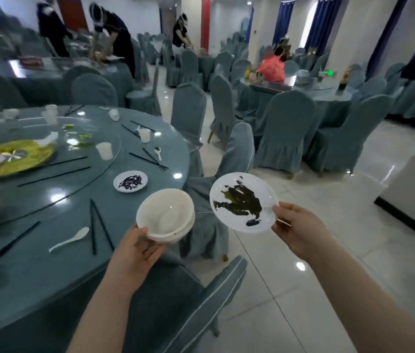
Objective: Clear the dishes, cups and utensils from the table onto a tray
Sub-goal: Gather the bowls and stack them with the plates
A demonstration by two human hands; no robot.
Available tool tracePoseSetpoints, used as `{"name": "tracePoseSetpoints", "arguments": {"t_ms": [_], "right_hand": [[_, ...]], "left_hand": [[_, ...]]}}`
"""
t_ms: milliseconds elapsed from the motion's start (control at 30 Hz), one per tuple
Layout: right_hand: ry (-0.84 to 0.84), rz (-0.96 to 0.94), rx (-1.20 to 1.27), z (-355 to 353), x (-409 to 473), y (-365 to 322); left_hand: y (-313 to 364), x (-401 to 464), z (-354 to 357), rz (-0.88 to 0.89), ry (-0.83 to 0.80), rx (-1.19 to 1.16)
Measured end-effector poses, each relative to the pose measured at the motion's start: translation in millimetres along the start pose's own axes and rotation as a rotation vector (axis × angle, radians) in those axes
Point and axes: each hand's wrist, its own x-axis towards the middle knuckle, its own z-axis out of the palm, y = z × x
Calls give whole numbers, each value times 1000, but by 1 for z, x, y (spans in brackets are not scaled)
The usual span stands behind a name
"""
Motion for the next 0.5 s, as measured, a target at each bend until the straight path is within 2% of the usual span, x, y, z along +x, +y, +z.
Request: {"name": "tracePoseSetpoints", "arguments": {"t_ms": [200,400,500], "right_hand": [[-161,112,-97,-9,116,-36],[-304,234,-159,28,221,-39],[-324,289,-197,46,267,-35]], "left_hand": [[-27,30,30,77,246,-97],[-42,77,38,173,543,-199],[-45,112,38,195,629,-265]]}}
